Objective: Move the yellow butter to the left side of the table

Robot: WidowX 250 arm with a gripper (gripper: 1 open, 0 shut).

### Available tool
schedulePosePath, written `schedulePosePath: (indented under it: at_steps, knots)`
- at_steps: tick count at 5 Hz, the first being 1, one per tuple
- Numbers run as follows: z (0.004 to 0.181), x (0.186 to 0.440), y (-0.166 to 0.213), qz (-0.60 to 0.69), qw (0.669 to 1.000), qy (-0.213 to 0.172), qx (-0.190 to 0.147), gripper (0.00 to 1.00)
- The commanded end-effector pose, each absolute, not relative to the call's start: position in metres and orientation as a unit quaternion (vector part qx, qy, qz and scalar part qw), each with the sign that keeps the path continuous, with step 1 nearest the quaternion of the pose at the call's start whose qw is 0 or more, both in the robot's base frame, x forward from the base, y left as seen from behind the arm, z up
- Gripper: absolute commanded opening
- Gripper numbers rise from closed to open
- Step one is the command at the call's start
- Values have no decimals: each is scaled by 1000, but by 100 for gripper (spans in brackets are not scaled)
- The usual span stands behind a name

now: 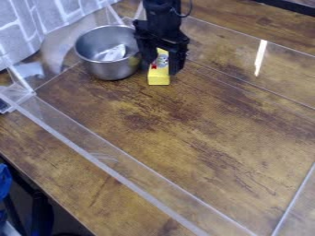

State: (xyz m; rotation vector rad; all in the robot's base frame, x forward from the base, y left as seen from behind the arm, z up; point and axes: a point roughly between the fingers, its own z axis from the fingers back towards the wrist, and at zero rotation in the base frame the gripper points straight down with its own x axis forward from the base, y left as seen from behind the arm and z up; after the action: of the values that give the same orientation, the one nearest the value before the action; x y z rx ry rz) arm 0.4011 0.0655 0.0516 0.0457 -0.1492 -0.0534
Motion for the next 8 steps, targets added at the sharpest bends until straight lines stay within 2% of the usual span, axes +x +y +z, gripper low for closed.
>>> schedulePosePath:
  at_steps: [1,3,4,8]
  knots:
    - [60,413,84,-10,994,-103,28,100]
    - [37,420,87,-8,995,-94,24,100]
    - [30,421,88,-5,996,-91,24,0]
    - [34,420,93,-1,996,-89,21,0]
